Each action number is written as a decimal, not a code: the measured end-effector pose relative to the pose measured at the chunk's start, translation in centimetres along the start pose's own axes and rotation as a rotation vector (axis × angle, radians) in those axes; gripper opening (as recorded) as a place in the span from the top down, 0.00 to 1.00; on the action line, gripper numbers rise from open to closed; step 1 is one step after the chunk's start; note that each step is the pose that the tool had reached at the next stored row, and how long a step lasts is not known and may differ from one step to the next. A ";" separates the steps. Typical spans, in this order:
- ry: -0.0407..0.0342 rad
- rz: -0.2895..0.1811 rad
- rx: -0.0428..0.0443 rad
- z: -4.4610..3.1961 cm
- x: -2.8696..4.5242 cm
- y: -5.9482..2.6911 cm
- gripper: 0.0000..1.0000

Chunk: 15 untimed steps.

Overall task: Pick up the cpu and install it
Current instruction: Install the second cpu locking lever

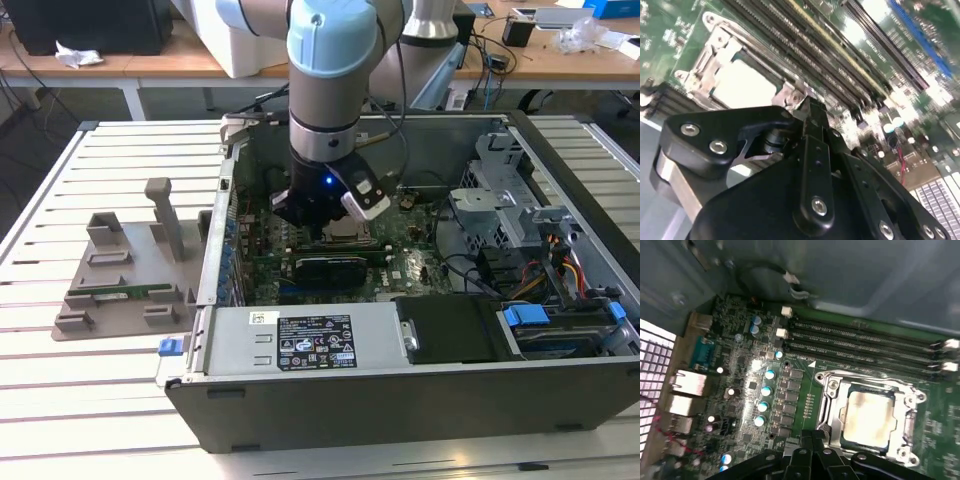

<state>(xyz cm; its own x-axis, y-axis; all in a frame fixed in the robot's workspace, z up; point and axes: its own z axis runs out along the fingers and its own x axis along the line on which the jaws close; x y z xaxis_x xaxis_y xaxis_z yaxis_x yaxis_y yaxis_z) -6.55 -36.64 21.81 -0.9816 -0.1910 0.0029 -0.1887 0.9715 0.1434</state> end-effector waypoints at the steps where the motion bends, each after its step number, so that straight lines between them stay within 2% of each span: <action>1: 0.0006 0.000 0.0019 -0.19 -0.25 0.19 0.89; 2: 0.0019 0.000 0.0048 -0.19 -0.63 0.22 0.89; 5: 0.0095 0.001 0.0238 -0.17 -1.94 0.11 0.89; 8: 0.0193 0.003 0.0468 -0.03 -4.01 0.14 0.89; 9: 0.0244 0.004 0.0577 0.05 -4.88 0.26 0.89; 10: 0.0302 0.005 0.0715 0.22 -5.68 0.79 0.89; 11: 0.0342 0.005 0.0841 0.36 -6.01 1.50 0.89; 12: 0.0351 0.005 0.0881 0.39 -6.11 1.76 0.89; 15: 0.0354 0.005 0.0897 0.15 -6.18 2.08 0.89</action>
<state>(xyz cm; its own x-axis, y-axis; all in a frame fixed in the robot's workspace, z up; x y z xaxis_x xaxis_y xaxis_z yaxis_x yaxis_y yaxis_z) -0.87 -33.42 21.95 -0.9812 -0.1890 0.0386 -0.1869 0.9809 0.0541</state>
